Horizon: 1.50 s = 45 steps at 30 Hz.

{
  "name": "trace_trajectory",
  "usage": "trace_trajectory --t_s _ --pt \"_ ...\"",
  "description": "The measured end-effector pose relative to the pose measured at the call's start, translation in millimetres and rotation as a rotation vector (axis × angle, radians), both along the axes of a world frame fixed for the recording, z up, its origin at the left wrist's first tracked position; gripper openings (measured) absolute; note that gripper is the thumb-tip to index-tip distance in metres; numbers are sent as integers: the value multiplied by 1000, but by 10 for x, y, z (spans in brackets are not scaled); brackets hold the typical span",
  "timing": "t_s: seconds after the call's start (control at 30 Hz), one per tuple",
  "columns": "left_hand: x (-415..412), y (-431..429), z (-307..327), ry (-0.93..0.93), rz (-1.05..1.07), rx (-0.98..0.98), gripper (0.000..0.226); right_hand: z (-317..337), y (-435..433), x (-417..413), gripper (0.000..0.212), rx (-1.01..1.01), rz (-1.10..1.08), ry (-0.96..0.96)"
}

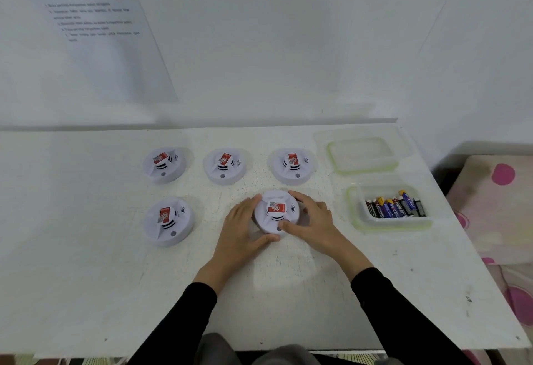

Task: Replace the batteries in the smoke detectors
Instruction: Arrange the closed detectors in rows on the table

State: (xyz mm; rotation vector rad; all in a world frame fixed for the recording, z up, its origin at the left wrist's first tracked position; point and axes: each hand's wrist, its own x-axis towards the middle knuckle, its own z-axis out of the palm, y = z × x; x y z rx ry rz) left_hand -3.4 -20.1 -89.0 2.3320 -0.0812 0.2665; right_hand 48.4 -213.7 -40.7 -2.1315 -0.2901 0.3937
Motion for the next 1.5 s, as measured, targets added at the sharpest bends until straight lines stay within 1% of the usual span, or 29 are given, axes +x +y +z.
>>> trace_trajectory --t_s 0.07,0.13,0.17,0.23,0.33,0.4,0.43,0.47,0.53,0.6,0.7,0.93,1.27,1.5 --pt "-5 8 15 46 11 28 109 22 -12 -18 65 8 25 -2" --pt "1 24 37 83 10 1 110 16 -41 -23 62 40 42 30" --pt "12 23 67 105 3 -53 106 12 -55 -16 58 68 42 61" --pt "17 -2 163 132 -29 -230 94 22 -73 7 51 157 46 134" --pt "-7 -38 316 154 -44 -396 92 100 -82 -8 44 334 63 163" --pt "-16 -41 407 220 -56 -539 90 130 -107 -27 43 367 49 146" --pt "-17 -41 440 240 -39 -610 84 126 -122 -31 43 372 45 139" --pt "-26 -54 485 243 -20 -676 73 116 -127 -33 43 382 45 138" --pt "-45 -77 552 223 22 -734 47 113 -127 -40 43 388 42 146" --pt "-62 -102 575 184 45 -715 36 100 -121 -34 42 383 29 145" --pt "-74 -116 554 184 75 -721 30 61 -122 -23 43 374 33 132" --pt "-101 -100 481 188 111 -683 33 4 -106 -34 42 345 32 78" --pt "-106 -117 486 181 99 -644 33 -8 -106 -52 41 321 40 32" --pt "-111 -121 484 199 98 -658 34 -27 -99 -54 40 292 44 -1"
